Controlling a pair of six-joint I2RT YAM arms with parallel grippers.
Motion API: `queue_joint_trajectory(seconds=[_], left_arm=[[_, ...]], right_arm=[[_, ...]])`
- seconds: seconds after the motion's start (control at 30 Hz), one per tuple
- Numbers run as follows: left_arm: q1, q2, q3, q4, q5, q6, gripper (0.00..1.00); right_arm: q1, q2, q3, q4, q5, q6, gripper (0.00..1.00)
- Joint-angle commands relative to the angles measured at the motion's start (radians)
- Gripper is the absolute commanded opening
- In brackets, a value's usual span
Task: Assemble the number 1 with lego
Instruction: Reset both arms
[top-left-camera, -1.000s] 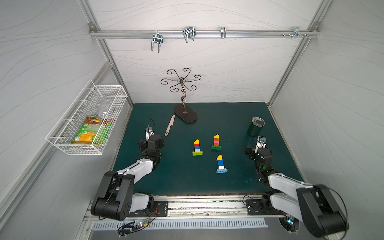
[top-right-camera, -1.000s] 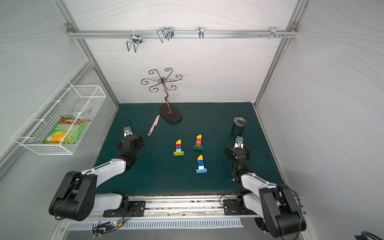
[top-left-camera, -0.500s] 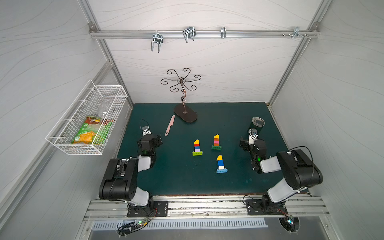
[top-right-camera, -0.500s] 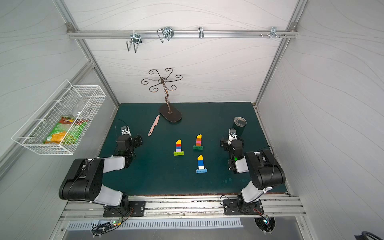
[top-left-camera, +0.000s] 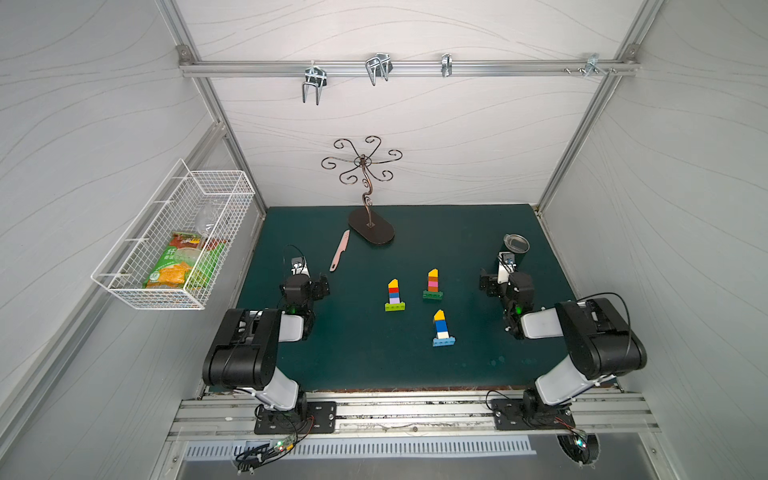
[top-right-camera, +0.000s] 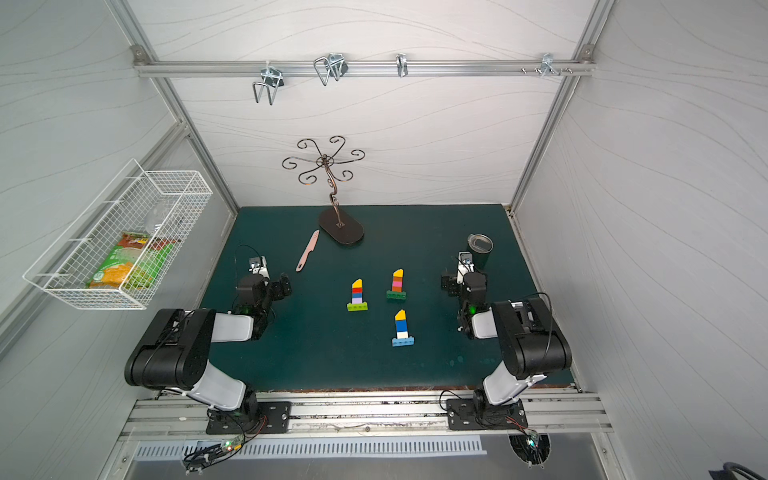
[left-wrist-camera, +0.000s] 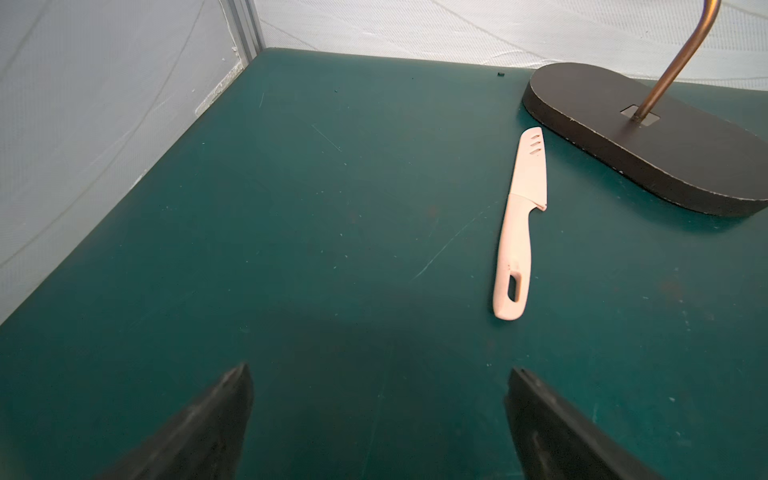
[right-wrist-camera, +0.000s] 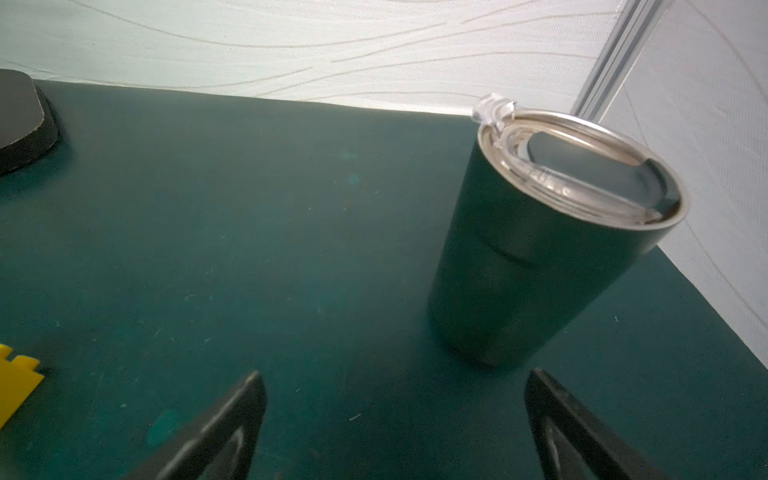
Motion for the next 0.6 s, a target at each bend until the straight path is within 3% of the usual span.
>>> queue_joint_trajectory(seconds=[0.0,0.57], left_arm=[[-0.004,-0.01,0.027,0.049,0.009,0.012,1.0],[-0.004,-0.01,0.028,0.049,0.01,0.012,1.0]], right_arm=[[-0.002,-0.021,0.0,-0.023,-0.005,0.009,0.99],[-0.003,-0.014,0.011,-0.041,-0.01,0.008,0.99]])
